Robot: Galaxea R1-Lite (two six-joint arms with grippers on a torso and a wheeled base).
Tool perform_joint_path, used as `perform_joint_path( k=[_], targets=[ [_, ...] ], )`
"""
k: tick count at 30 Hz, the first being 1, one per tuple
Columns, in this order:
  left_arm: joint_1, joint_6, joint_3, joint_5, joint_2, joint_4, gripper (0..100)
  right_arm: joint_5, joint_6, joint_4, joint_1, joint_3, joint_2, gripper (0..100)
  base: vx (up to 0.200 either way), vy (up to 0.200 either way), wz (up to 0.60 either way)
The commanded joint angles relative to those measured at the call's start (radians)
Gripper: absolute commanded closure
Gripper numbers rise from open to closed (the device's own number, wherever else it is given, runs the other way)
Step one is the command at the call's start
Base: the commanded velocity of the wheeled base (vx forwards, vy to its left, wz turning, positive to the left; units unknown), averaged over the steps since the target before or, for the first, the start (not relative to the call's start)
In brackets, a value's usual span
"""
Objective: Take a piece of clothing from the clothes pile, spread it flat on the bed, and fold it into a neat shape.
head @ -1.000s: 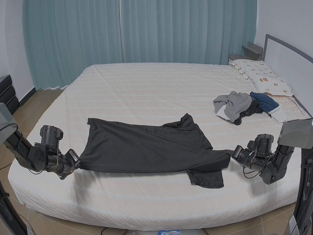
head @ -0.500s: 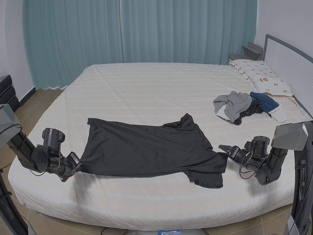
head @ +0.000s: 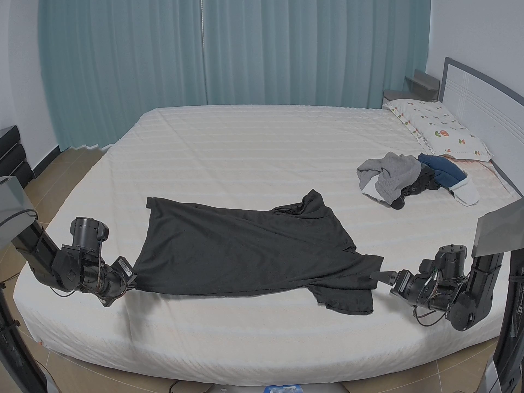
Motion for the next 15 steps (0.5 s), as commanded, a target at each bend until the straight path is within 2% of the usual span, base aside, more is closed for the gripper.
perform_joint_path(
  k=[1,6,13,14,15],
  targets=[
    [0.001,0.000,0.005,0.000,-0.005,0.000,100,0.003,-0.005,-0.014,0.043,0.028,0.042,0,0.000,0.000,0.00],
    [0.001,0.000,0.008,0.000,-0.005,0.000,100,0.002,-0.011,-0.007,0.087,0.022,0.080,0,0.000,0.000,0.00],
    [0.001,0.000,0.008,0.000,-0.005,0.000,100,-0.012,-0.012,-0.012,0.098,0.001,0.097,0,0.000,0.000,0.00],
    [0.001,0.000,0.008,0.001,-0.005,0.000,100,-0.012,-0.014,-0.011,0.099,0.004,0.093,100,0.000,0.000,0.00],
    [0.001,0.000,0.008,0.001,-0.005,0.000,100,-0.012,-0.014,-0.011,0.099,0.005,0.090,100,0.000,0.000,0.00]
  ],
)
